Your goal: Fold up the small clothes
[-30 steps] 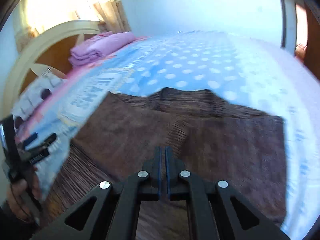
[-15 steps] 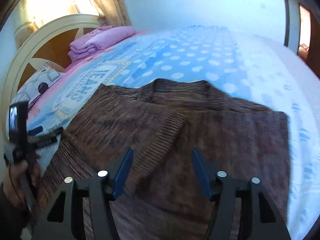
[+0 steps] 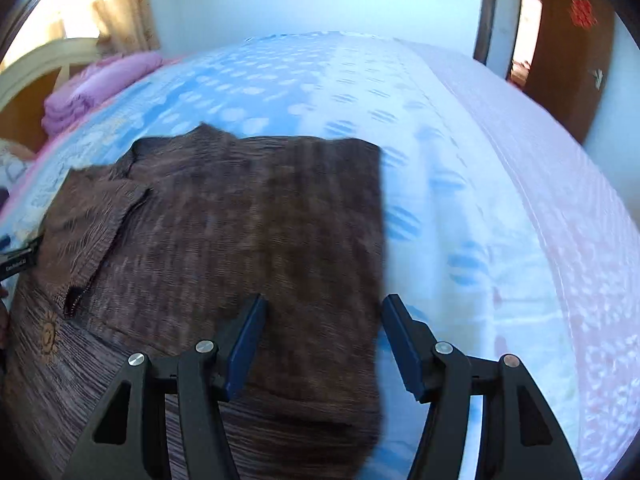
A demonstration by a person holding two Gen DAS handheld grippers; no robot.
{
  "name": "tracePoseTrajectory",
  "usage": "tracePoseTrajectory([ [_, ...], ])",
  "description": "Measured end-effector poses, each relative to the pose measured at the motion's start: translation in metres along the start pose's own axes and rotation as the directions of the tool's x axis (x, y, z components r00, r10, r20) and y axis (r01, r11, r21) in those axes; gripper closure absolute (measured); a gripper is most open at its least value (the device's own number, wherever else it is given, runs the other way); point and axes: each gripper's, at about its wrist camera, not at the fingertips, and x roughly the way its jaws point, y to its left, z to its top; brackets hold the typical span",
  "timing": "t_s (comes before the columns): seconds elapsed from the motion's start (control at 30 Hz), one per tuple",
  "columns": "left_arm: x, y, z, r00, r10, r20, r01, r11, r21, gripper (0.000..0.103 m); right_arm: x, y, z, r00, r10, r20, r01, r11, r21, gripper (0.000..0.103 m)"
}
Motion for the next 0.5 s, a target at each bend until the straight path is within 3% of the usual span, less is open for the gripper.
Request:
tracePoseTrajectory([
  [0.2, -0.008, 0.004, -0.008, 1.000, 0.004, 0.028, -0.003, 1.000, -0.031, 0.000, -0.031, -0.013, -0.013, 0.996, 0.048, 0.069, -0.052, 0.997, 0.056, 0.042],
  [0.3, -0.013, 0.005, -0.016, 0.999, 0.019, 0.030, -0.018, 0.999, -0.039, 0.000, -0.020, -0.011, -0.028, 1.000, 0.013, 0.008, -0.013, 0.999, 0.034, 0.042],
  [0.37, -0.015, 0.005, -0.018, 0.999, 0.022, 0.037, -0.020, 0.999, -0.035, 0.000, -0.021, -0.016, -0.029, 0.999, 0.039, 0.027, -0.041, 0.998, 0.055, 0.042],
  [0.5, -0.023, 0.017, -0.020, 0.999, -0.026, 0.048, 0.029, 0.998, -0.064, 0.000, -0.037, -0.023, -0.026, 0.996, 0.077, 0.055, -0.083, 0.991, 0.109, 0.042],
])
